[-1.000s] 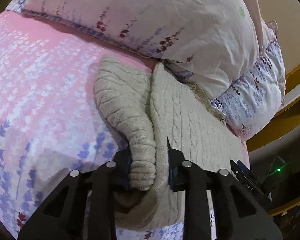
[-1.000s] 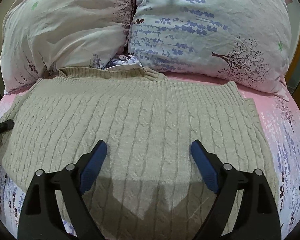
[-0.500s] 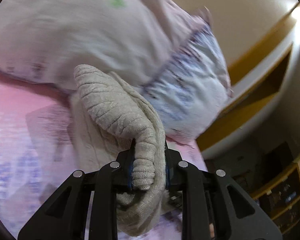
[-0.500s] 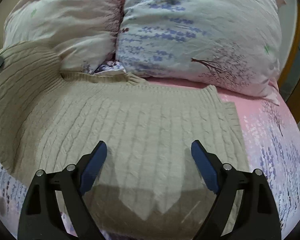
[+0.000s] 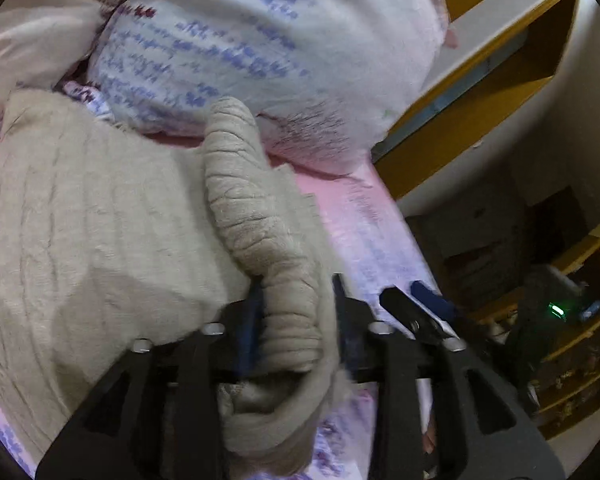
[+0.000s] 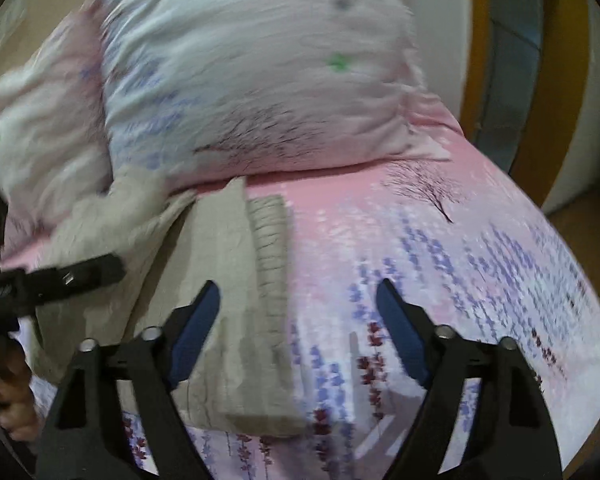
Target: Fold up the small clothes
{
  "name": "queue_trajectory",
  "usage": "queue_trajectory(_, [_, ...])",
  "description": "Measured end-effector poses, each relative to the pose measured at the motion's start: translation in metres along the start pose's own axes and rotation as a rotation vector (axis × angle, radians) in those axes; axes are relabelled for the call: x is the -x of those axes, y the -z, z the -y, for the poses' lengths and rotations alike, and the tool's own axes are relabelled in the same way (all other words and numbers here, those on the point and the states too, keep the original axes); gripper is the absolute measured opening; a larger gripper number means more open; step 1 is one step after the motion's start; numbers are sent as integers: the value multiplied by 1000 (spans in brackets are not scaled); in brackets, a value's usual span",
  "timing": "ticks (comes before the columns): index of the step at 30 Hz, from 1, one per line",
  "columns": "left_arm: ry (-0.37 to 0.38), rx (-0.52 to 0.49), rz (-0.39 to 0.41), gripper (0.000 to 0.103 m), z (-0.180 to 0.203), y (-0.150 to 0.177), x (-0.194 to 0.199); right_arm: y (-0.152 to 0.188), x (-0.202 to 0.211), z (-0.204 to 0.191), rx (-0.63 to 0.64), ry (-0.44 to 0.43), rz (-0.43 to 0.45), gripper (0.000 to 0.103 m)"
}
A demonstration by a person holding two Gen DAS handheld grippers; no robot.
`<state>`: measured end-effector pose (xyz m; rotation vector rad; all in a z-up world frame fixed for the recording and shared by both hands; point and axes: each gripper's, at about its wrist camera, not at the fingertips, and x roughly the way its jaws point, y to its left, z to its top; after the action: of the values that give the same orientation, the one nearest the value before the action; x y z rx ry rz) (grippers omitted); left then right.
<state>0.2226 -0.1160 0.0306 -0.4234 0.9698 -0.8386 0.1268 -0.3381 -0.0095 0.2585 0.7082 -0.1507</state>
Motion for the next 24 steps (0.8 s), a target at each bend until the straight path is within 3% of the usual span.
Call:
queue_trajectory(2, [65, -11, 24, 69, 4, -2, 16, -5, 5, 13, -84, -115, -11, 65])
queue_trajectory(4, [74, -46, 88, 77, 8, -2, 43, -11, 0, 18, -165, -284, -47, 63])
queue_trajectory(6, [50, -60, 159, 83, 4, -1, 68, -12, -10, 18, -234, -432, -107, 63])
queue_trajectory(8, [-30, -30, 223, 84, -8, -2, 91, -13, -22, 14, -270, -503, -171, 63])
queue_trajectory(10, [-156, 24, 245, 85, -31, -2, 107, -14, -37, 9, -302, -542, -243, 63])
queue_trajectory(12, [-222, 70, 227, 85, -51, -4, 103, -13, -44, 3, -309, -550, -279, 63])
queue_trajectory(15, [-255, 138, 169, 85, -76, 1, 97, -12, -55, -3, -312, -540, -327, 63])
queue_trajectory(17, [-276, 161, 139, 85, -84, 6, 91, -10, -62, -7, -326, -537, -348, 57])
queue_trajectory(19, [-271, 170, 100, 85, -92, 11, 80, -10, -68, -11, -334, -566, -377, 49])
queue_trajectory(24, [-244, 155, 69, 85, -92, 12, 64, -14, -82, -25, -324, -580, -386, 43])
